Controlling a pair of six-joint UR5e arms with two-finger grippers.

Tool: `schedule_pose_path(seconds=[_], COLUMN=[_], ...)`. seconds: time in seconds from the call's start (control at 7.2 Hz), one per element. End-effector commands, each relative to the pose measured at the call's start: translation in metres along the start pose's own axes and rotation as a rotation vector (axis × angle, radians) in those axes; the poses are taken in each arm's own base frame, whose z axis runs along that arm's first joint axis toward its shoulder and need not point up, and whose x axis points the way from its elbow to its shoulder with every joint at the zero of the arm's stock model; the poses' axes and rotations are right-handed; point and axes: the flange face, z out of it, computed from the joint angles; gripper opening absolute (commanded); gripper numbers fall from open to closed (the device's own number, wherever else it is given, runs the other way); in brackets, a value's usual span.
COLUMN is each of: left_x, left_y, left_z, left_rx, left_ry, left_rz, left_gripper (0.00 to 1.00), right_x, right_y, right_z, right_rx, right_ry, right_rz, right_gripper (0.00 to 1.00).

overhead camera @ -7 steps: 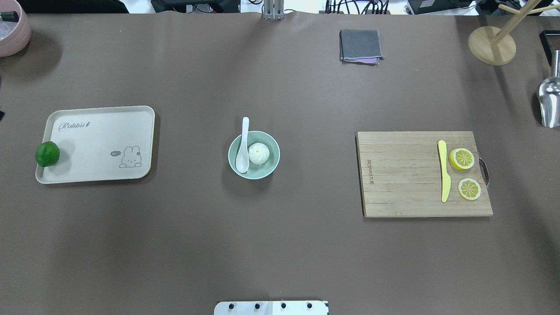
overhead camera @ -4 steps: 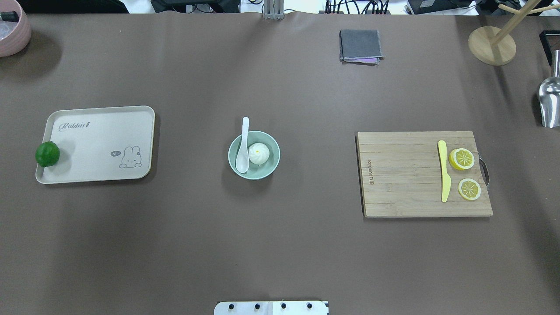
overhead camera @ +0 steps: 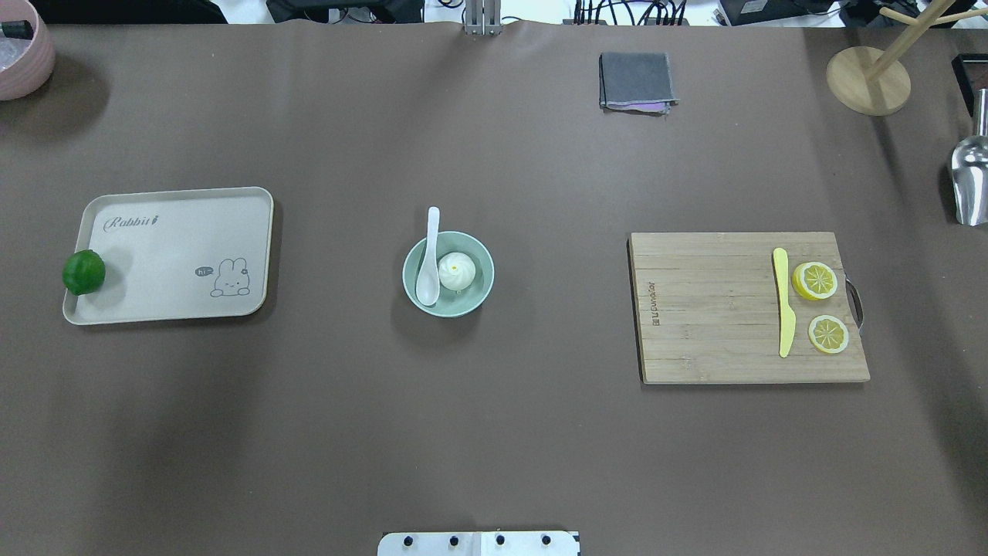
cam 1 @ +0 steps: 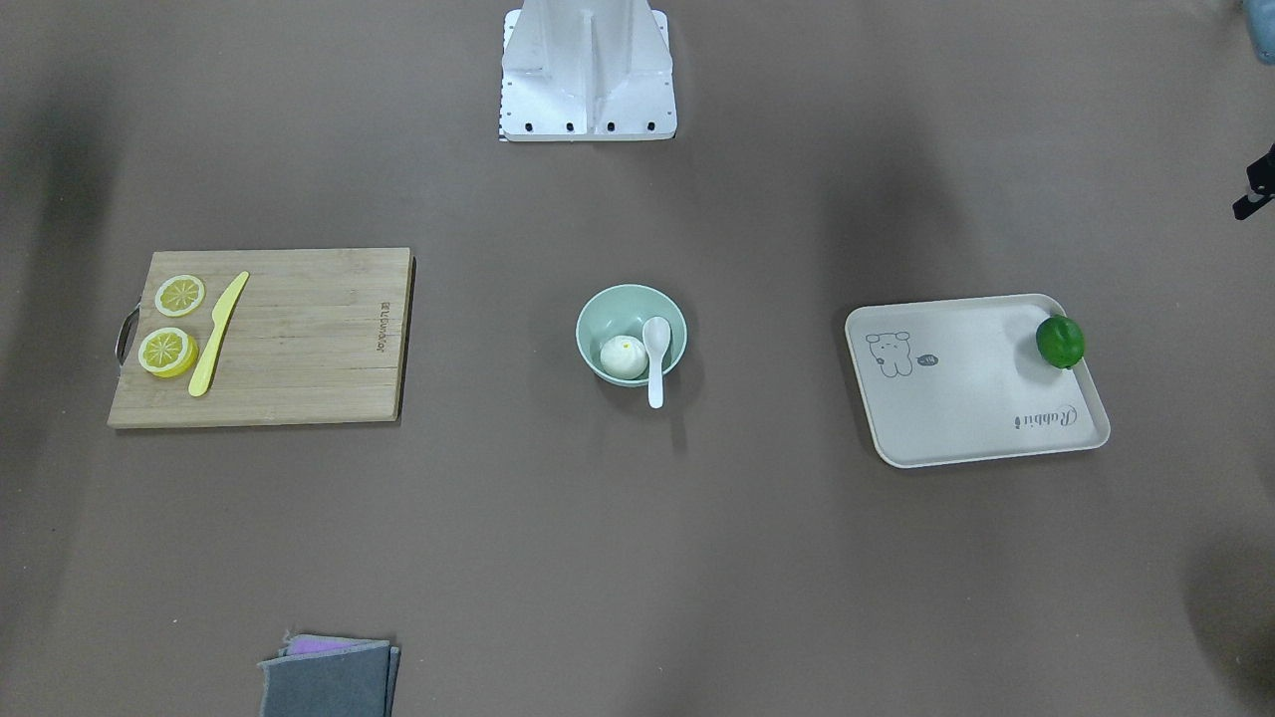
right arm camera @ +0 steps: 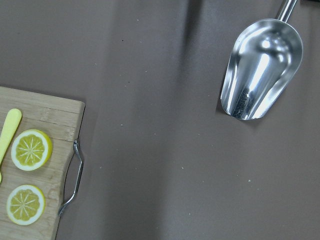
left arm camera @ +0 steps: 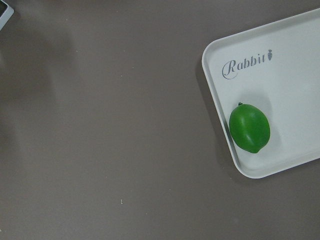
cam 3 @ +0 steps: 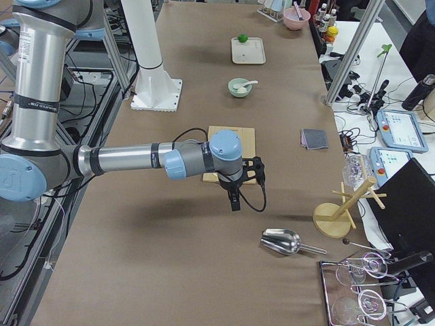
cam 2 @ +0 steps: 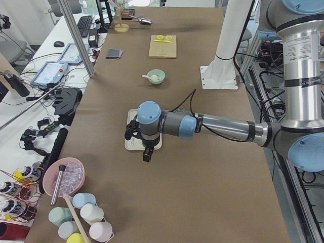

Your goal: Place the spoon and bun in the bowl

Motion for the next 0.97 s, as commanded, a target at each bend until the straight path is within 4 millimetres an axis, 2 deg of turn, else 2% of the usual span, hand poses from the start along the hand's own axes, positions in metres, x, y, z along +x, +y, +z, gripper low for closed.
schedule_pose_path(seconds=[0.0, 0.28, 0.56, 0.83], left_x=[-0.015, -0.016, -0.008, -0.008], left_y=[0.009, 0.004, -0.003, -0.002], left_z=[0.016, 0.018, 0.007, 0.002], left_rx=[-0.034, -0.035, -0.011, 0.001], left_ry=[0.005, 0.021, 0.021, 0.017], left_rz=[-0.04, -0.047, -0.022, -0.022], left_gripper=[0.98, 0.98, 0.98, 0.98], right_x=[-0.002, -0.003, -0.003, -0.004], right_y=[-0.001, -0.002, -0.003, -0.005], right_z=[-0.001, -0.002, -0.002, -0.003], right_rx=[0.004, 0.006, 0.007, 0.011], right_ry=[0.001, -0.002, -0.002, -0.003], right_rz=[-0.005, -0.005, -0.005, -0.008], right_gripper=[1.0, 1.0, 1.0, 1.0])
